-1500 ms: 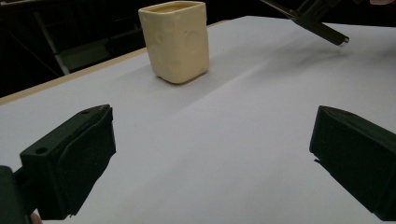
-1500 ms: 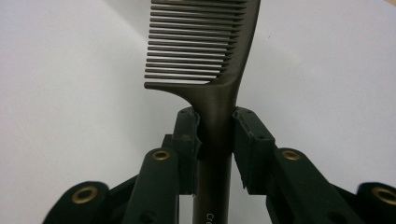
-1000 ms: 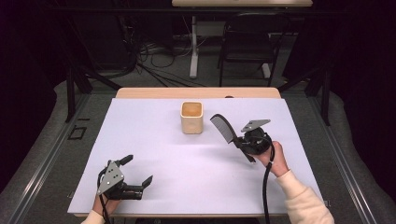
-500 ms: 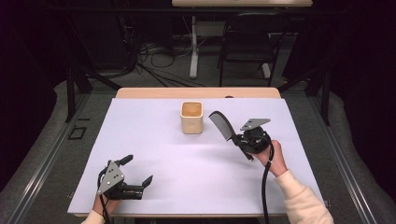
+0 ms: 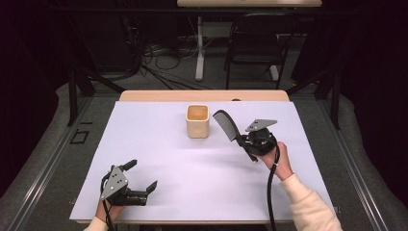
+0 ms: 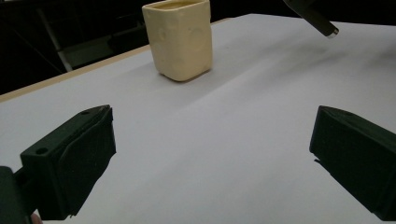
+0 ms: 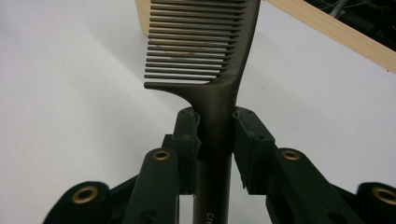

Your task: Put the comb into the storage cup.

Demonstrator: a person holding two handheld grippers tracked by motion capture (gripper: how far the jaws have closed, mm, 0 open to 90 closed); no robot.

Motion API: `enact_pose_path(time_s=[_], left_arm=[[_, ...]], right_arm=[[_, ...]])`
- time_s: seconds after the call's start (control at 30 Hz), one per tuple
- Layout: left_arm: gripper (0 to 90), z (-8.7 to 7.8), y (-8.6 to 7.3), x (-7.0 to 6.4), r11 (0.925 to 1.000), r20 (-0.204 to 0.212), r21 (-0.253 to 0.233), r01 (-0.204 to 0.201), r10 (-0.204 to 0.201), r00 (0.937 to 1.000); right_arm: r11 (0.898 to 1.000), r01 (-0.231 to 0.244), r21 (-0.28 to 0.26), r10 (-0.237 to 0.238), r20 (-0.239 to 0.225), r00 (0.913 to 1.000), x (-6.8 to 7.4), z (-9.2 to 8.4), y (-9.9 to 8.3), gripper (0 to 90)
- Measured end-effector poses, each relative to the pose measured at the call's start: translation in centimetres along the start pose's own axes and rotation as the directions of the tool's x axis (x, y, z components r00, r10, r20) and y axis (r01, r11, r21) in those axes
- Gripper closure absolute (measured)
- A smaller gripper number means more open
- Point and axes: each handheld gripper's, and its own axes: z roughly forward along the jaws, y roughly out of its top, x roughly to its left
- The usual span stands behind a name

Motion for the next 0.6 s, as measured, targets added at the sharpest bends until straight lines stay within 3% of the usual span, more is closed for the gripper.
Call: enact_pose_path(time_s=[0.6], left_arm=[[0.4, 0.0, 0.0, 0.0, 1.0000, 0.004, 0.000, 0.002, -0.002, 1.0000]], right_arm=[[1.000, 0.004, -0.029, -0.004, -0.001, 1.0000, -0.2, 0.8, 1.7, 71.7]])
